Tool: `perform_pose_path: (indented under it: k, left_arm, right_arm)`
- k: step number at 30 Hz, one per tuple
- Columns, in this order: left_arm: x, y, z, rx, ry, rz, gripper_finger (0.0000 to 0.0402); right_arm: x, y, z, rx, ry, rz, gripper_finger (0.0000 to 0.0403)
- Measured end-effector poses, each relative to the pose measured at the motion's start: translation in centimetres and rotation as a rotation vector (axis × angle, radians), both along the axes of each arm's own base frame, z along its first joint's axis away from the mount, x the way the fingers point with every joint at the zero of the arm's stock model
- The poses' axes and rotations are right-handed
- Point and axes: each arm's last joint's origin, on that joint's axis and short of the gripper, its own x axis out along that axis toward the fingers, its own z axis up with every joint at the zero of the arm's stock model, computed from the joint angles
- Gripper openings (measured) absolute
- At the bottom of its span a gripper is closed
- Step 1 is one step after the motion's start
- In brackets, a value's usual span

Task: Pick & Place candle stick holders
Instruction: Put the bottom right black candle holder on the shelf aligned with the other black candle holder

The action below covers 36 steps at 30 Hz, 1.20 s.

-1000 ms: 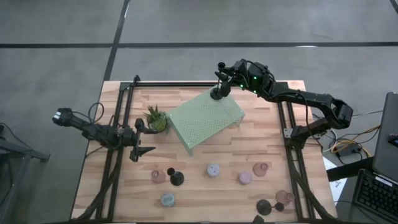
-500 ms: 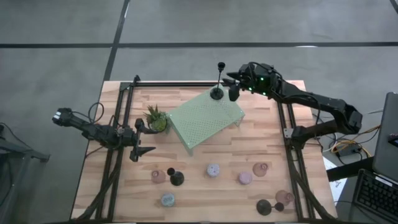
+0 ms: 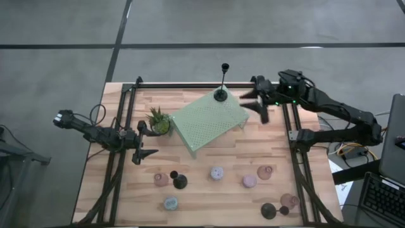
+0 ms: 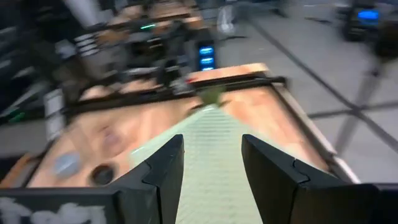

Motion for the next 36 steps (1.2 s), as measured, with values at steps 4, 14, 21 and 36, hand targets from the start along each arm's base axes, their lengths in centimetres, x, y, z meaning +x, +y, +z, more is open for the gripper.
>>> perform_pose_path:
  k: [4,14,21,36]
  left_arm:
    - [0.0,0.0,0.0,0.0,0.0,0.0,0.0335]
    - [0.0,0.0,0.0,0.0,0.0,0.0,0.0335]
    - [0.0,0.0,0.0,0.0,0.0,0.0,0.0335]
    - [0.0,0.0,0.0,0.0,0.0,0.0,0.0335]
  right_arm:
    - [-1.7,1.7,0.3,-0.004,0.008,0.135,0.0144]
    - [-4.9,5.6,-0.9,0.081,0.166,0.313,0.0125]
    - [-6.9,8.3,-1.7,0.195,0.185,0.502,0.0116]
    - [-8.1,11.6,-8.2,0.406,0.287,0.662,0.0109]
